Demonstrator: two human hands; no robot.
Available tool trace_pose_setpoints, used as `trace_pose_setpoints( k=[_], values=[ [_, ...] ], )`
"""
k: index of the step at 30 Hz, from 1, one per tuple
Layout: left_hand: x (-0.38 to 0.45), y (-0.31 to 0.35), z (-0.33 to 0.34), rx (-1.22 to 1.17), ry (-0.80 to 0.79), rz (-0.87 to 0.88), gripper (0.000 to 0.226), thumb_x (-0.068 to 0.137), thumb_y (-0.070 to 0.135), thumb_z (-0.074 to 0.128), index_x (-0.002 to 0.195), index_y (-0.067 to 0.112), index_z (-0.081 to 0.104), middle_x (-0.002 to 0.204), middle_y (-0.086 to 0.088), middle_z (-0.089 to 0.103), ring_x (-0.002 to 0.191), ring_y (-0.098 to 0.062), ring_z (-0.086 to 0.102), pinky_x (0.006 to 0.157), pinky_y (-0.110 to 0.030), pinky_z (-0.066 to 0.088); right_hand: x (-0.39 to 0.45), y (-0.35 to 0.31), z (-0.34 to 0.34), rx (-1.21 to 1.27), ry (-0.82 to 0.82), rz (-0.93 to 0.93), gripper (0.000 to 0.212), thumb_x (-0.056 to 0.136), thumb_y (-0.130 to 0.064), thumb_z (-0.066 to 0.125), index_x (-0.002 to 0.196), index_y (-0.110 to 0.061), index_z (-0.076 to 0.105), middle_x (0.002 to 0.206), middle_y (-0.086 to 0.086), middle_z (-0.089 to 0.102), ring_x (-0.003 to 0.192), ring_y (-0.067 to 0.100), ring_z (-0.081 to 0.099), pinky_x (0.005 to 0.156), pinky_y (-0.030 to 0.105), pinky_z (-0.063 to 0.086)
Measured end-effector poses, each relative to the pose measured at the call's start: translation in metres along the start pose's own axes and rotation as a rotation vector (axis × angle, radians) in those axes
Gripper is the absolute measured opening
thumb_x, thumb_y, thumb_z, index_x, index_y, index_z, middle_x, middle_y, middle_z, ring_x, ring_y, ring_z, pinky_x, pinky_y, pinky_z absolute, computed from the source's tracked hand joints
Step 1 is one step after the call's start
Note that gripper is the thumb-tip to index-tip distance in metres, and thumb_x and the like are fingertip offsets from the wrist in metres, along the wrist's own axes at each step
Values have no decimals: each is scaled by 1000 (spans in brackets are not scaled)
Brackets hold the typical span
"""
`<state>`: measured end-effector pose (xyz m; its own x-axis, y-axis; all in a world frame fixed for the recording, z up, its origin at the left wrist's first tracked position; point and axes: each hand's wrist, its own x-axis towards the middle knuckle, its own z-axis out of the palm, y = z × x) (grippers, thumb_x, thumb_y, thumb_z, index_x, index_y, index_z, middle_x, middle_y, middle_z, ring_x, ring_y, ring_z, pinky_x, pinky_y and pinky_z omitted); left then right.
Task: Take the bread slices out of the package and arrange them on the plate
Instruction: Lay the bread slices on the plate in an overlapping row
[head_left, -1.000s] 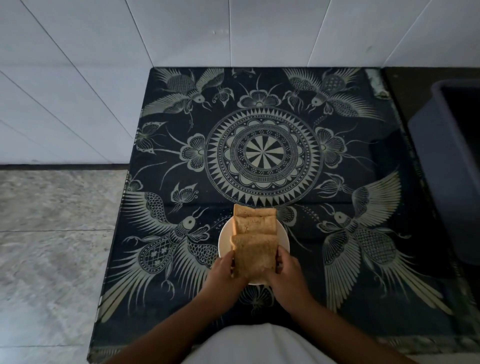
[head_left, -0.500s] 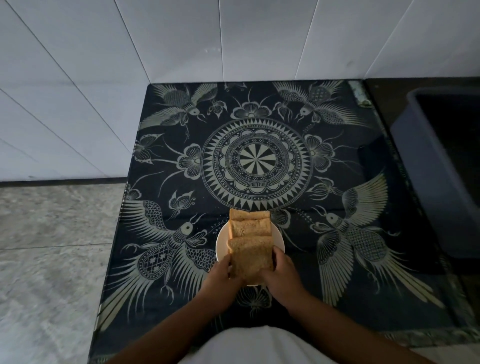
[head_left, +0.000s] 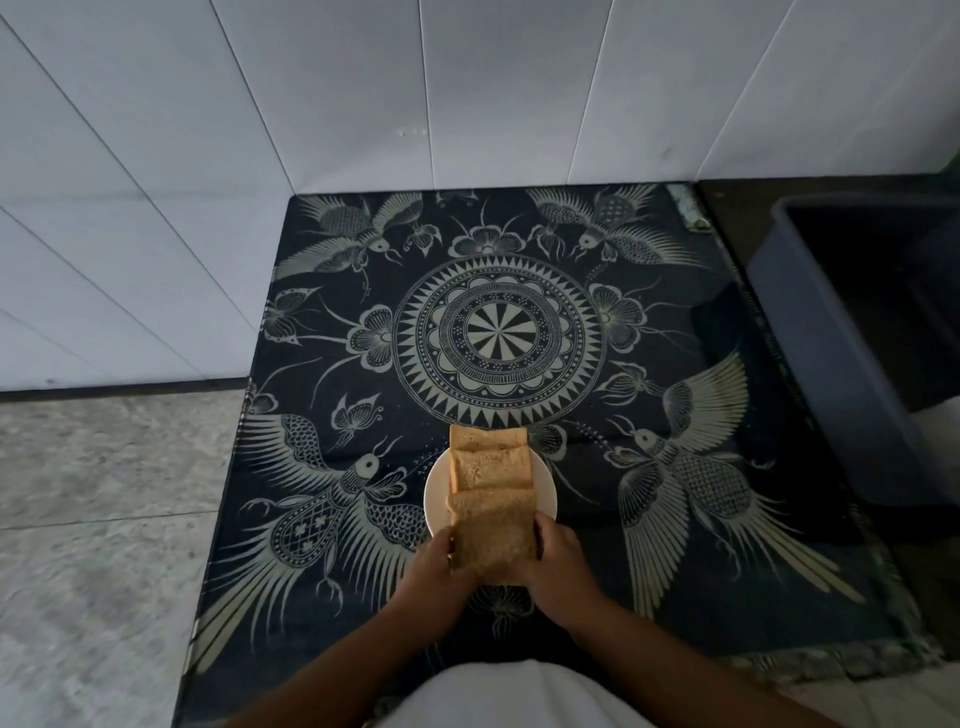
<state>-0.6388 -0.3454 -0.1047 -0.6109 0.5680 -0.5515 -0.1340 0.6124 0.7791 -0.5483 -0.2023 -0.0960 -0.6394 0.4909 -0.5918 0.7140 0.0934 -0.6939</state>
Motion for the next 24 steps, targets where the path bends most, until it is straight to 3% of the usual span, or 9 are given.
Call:
trace_pose_setpoints(
  k=[4,8,11,13,15,19,21,24],
  values=[
    [0,1,1,16,22,14,36,74,29,69,105,36,52,102,10,60,89,-3,61,65,-16,51,-1,1,-2,26,22,-40,61,81,-28,73,138,-21,50,135,7,50,118,21,53,99,42,49],
    [1,1,1,9,24,-19,48,74,24,71,112,33,44,100,16,55,88,0,57,56,-6,45,-4,-1,-3,47,16,-52,57,80,-26,72,133,-22,54,129,4,55,114,19,56,96,44,52],
    [0,-1,1,7,18,-14,54,67,34,70,114,32,45,100,16,57,88,1,58,56,-4,45,-4,-1,-3,60,-6,-69,63,79,-25,73,137,-19,50,131,3,55,117,20,55,98,45,51],
    [0,-3,2,-12,19,-11,62,65,36,69,122,24,49,105,7,61,93,-7,62,68,-13,51,-3,-2,-3,73,-3,-58,58,81,-23,70,135,-20,51,128,3,57,114,19,57,96,45,52],
    [-1,-7,2,-30,17,-16,68,67,32,70,129,15,49,110,-1,62,98,-15,63,81,-33,56,-3,-1,-3,62,10,-45,54,81,-21,67,133,-21,52,126,2,57,108,17,58,90,41,54],
    [-7,-7,0,-4,-18,-15,66,71,33,73,130,17,48,112,-1,62,99,-14,63,79,-30,54,-3,3,-4,4,14,-36,54,80,-24,65,132,-22,52,125,2,53,104,17,55,81,34,51],
    [-10,-5,0,-4,-31,-13,71,66,41,70,130,20,47,114,-3,62,101,-15,62,82,-33,54,-4,4,-3,-7,14,-24,54,81,-25,65,133,-21,52,125,3,52,105,18,55,85,37,52],
    [-13,-3,2,-35,-26,-4,68,71,33,72,132,15,48,116,-6,63,104,-19,62,92,-43,53,-7,6,-2,-30,8,-27,57,82,-23,66,136,-16,50,129,8,50,112,24,55,92,43,53]
  ],
)
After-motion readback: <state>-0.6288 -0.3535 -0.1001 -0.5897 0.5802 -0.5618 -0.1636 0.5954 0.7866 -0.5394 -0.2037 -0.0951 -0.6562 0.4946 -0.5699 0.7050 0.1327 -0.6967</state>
